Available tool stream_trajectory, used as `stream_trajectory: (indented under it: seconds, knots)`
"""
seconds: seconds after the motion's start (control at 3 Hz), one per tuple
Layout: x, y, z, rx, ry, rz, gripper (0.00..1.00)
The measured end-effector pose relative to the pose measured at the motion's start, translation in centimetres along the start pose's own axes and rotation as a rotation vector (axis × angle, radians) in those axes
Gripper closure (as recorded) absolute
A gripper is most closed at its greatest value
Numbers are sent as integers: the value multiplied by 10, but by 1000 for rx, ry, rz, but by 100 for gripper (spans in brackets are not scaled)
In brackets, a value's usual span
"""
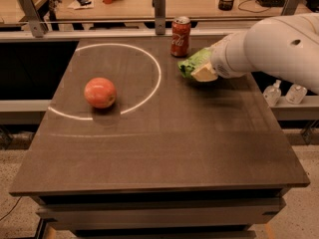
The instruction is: Move green rice chip bag near coke can
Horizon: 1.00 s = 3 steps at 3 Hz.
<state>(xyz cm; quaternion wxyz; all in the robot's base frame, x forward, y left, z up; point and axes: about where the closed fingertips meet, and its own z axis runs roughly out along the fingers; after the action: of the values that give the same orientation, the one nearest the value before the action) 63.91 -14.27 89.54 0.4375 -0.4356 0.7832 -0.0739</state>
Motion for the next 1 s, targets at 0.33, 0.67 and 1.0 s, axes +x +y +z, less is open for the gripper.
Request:
stream_trajectory:
  seconds: [0.33, 0.67, 1.0]
  knots:
    - [-13, -8, 22, 28, -4, -43, 100]
    - [-25, -13, 49, 14, 8, -73, 100]
    - [-32, -13, 67, -14, 20, -96, 100]
